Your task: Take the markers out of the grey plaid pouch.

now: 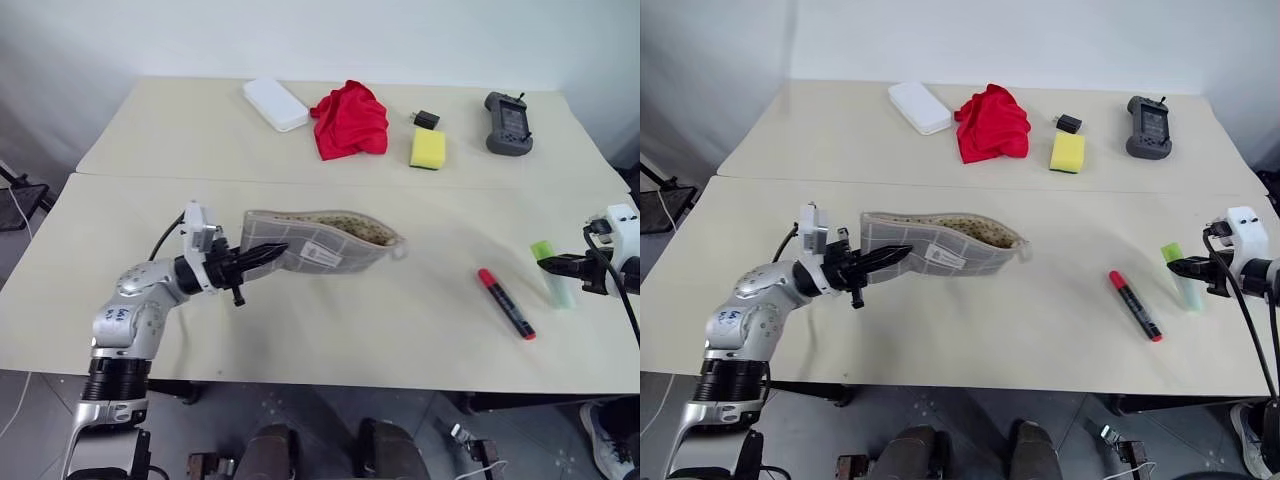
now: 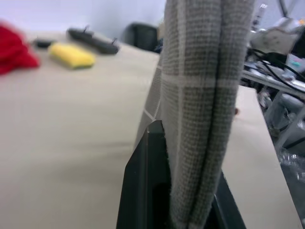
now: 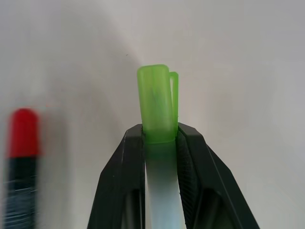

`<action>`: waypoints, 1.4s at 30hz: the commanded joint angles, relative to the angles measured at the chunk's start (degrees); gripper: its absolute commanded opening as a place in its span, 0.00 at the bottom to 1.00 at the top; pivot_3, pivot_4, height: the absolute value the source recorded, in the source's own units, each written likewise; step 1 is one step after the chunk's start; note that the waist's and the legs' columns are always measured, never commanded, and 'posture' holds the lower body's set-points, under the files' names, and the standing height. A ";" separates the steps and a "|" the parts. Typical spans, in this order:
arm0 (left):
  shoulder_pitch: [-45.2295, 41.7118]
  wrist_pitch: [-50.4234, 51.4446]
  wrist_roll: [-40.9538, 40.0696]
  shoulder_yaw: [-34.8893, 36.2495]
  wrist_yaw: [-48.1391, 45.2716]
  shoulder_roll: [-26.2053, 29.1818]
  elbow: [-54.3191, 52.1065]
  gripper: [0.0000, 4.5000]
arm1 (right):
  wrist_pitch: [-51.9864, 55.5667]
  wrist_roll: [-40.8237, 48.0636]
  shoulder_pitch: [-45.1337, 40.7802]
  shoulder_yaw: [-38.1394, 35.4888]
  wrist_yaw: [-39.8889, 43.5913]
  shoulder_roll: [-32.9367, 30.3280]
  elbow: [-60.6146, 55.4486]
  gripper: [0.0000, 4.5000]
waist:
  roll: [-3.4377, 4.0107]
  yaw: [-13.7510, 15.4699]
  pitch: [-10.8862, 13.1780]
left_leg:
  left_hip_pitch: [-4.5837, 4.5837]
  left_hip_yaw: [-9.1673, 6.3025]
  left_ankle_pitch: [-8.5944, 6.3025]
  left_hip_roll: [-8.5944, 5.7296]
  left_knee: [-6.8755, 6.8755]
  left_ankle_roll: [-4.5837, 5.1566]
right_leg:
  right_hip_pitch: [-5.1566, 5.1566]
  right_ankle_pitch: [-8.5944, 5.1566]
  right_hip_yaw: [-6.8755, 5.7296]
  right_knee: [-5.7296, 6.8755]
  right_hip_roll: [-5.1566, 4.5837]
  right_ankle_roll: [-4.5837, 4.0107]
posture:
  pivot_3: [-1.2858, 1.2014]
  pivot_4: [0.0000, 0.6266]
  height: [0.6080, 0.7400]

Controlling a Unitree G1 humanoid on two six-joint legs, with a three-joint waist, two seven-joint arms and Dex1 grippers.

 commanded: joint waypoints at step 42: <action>29.83 -20.17 7.11 13.70 -5.44 21.37 -13.61 0.98 | -45.22 9.59 37.34 -17.77 24.25 9.73 -39.46 1.00 | 0.27 0.17 0.28 | 0.71 0.32 -0.20 0.25 -0.85 -0.10 | 0.01 -0.06 0.54 -0.27 0.05 -0.12 | 0.52 0.24 1.00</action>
